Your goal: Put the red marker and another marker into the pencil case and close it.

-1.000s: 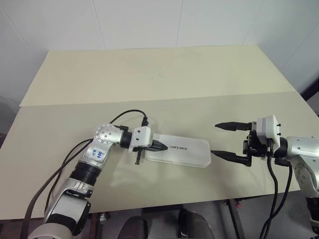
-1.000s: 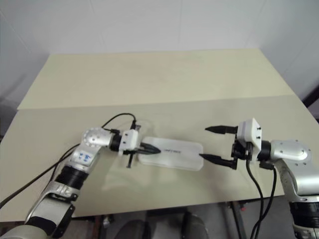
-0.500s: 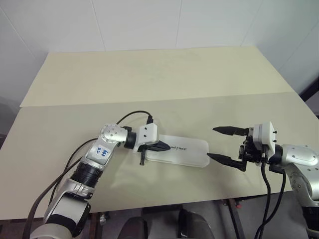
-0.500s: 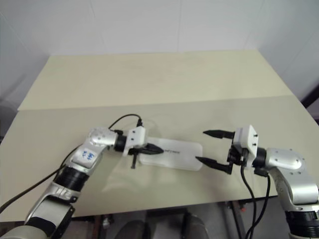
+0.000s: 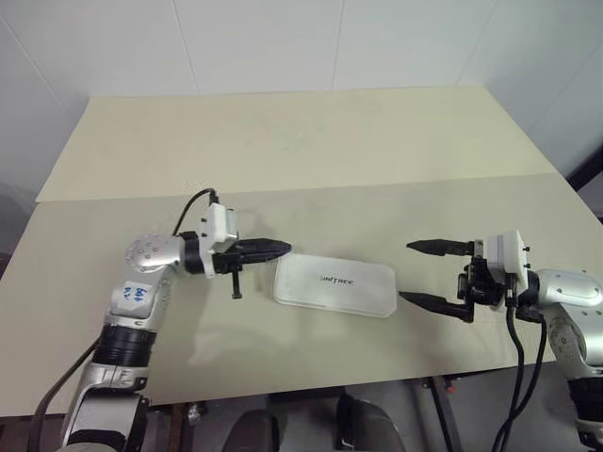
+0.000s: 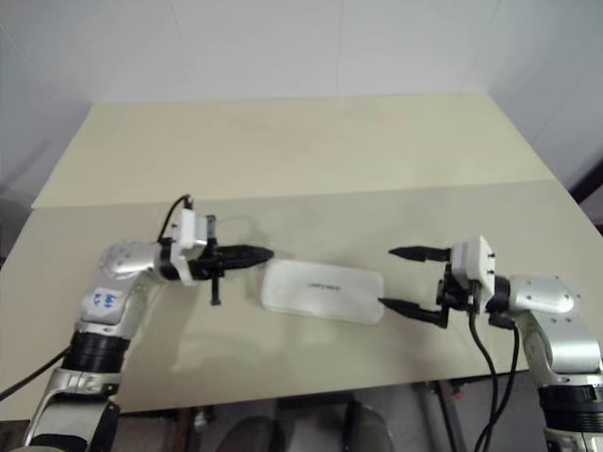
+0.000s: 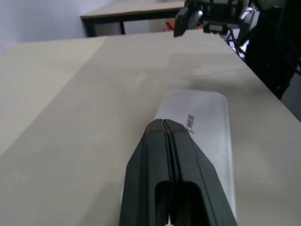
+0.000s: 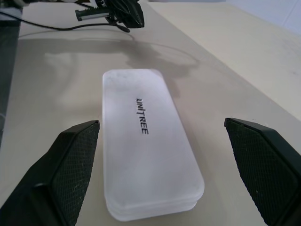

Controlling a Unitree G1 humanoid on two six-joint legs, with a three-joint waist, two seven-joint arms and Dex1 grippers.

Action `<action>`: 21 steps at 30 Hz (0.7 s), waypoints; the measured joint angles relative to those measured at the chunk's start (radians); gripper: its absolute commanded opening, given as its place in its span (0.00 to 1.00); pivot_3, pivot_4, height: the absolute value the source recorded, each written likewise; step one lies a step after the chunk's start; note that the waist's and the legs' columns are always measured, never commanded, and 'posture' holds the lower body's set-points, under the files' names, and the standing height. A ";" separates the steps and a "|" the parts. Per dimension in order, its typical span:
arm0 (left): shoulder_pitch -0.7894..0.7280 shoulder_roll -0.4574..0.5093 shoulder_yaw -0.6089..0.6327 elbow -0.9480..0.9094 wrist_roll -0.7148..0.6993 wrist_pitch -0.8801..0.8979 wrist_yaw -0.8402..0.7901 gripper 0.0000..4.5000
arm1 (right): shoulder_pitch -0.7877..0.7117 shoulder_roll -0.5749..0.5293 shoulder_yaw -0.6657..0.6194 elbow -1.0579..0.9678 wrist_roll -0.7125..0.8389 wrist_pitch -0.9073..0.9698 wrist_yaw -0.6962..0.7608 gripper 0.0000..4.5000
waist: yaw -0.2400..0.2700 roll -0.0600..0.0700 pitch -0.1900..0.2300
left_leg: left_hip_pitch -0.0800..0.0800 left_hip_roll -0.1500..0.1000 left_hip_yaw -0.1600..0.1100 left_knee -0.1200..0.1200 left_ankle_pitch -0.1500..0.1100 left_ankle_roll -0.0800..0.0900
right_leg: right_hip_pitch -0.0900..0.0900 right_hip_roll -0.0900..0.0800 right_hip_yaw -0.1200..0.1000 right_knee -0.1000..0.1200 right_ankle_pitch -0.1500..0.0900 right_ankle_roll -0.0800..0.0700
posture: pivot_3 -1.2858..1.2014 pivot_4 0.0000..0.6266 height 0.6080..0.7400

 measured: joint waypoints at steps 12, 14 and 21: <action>0.131 0.127 0.126 -0.142 -0.098 0.052 0.004 0.91 | -0.112 -0.074 -0.081 0.341 -0.013 -0.162 0.150 1.00 | -0.001 0.000 0.002 | 0.001 0.000 0.000 0.000 0.000 0.000 | 0.001 0.000 0.000 0.000 0.000 0.000 | 0.52 0.24 1.00; 0.132 0.127 0.143 -0.145 -0.100 0.047 0.017 0.99 | -0.119 -0.094 -0.082 0.371 -0.018 -0.166 0.162 1.00 | -0.004 0.000 0.002 | 0.001 0.001 0.000 0.000 0.000 0.000 | 0.000 0.000 0.000 0.000 0.000 0.000 | 0.52 0.24 1.00; 0.132 0.127 0.156 -0.188 -0.104 0.026 0.070 0.99 | -0.258 -0.127 -0.080 0.550 -0.056 -0.196 0.184 1.00 | -0.006 0.001 0.002 | 0.001 0.001 0.002 0.000 0.000 0.000 | 0.000 0.000 0.000 0.000 0.000 0.000 | 0.52 0.24 1.00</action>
